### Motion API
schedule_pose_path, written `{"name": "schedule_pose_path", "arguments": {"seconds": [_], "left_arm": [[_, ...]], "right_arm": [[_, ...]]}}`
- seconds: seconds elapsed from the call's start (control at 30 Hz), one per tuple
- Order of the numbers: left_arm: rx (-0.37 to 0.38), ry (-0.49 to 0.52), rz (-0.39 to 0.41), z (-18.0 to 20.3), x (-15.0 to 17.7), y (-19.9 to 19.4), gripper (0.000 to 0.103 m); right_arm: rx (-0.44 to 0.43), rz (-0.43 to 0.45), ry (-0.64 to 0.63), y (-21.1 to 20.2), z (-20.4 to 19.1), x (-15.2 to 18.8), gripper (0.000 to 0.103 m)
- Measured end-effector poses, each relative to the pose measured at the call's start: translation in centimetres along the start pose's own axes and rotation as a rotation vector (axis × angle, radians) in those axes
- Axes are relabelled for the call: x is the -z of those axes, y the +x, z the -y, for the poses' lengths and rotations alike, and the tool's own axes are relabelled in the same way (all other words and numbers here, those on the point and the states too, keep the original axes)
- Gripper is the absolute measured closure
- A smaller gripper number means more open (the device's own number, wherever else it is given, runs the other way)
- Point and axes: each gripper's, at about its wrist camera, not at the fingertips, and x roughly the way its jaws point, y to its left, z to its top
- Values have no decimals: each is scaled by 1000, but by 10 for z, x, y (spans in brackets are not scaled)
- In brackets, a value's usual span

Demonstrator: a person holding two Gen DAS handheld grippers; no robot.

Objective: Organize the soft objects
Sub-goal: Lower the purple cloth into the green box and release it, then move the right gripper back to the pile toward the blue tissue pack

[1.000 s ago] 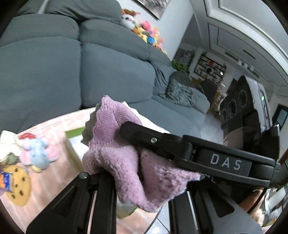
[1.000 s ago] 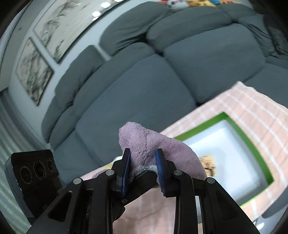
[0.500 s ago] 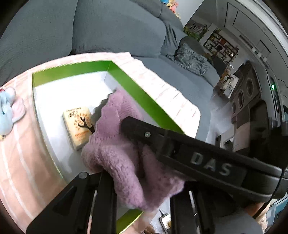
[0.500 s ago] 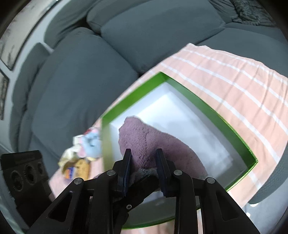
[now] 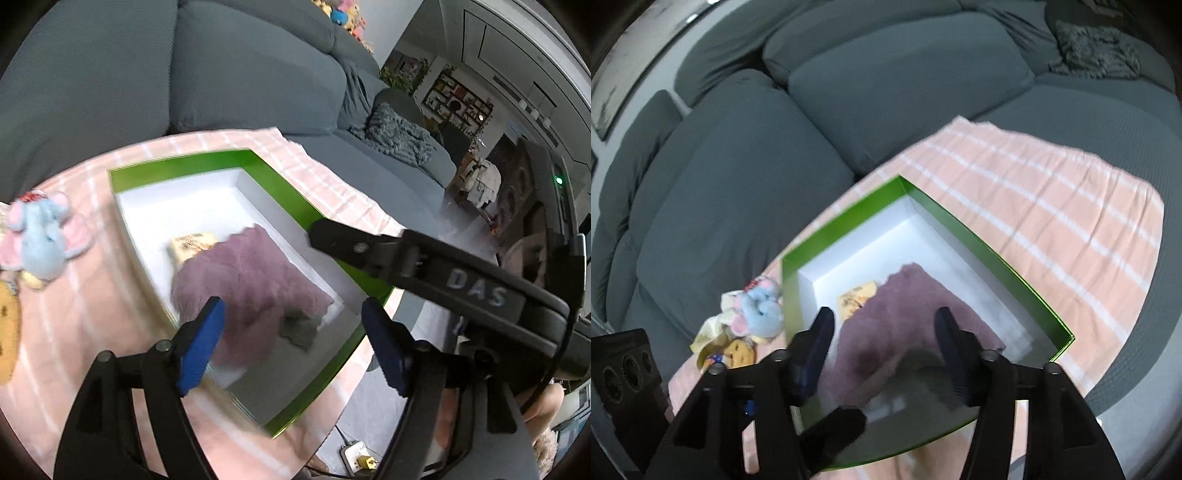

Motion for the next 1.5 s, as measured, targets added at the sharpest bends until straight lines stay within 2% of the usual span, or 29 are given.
{"name": "schedule_pose_path", "arguments": {"seconds": [0.33,0.53,0.67,0.8,1.0,1.2,1.3,1.4,1.5], "left_arm": [[-84,-34,132,-33,4,-70,12],[-190,-102,201,-71,22,-119,10],[-300,-166,234,-108,40,-149,10],[-417,-253,270,-145,73,-176,10],[-544,-394,307,-201,122,-194,10],[-544,-548,323,-243,147,-190,10],[-583,-563,303,-248,148,-188,10],[-648,-565,314,-249,146,-188,10],[-671,-585,306,-257,148,-189,10]], "right_arm": [[-3,107,-135,-30,-59,1,19],[-3,132,-233,-28,-102,9,15],[-38,110,-298,-20,-135,20,15],[-51,96,-355,-8,-164,34,15],[-86,0,-413,27,-202,59,15],[-127,-118,-461,70,-240,83,15],[-131,-203,-495,99,-262,92,15],[-169,-273,-457,125,-285,100,15],[-201,-372,-401,159,-306,111,15]]}}
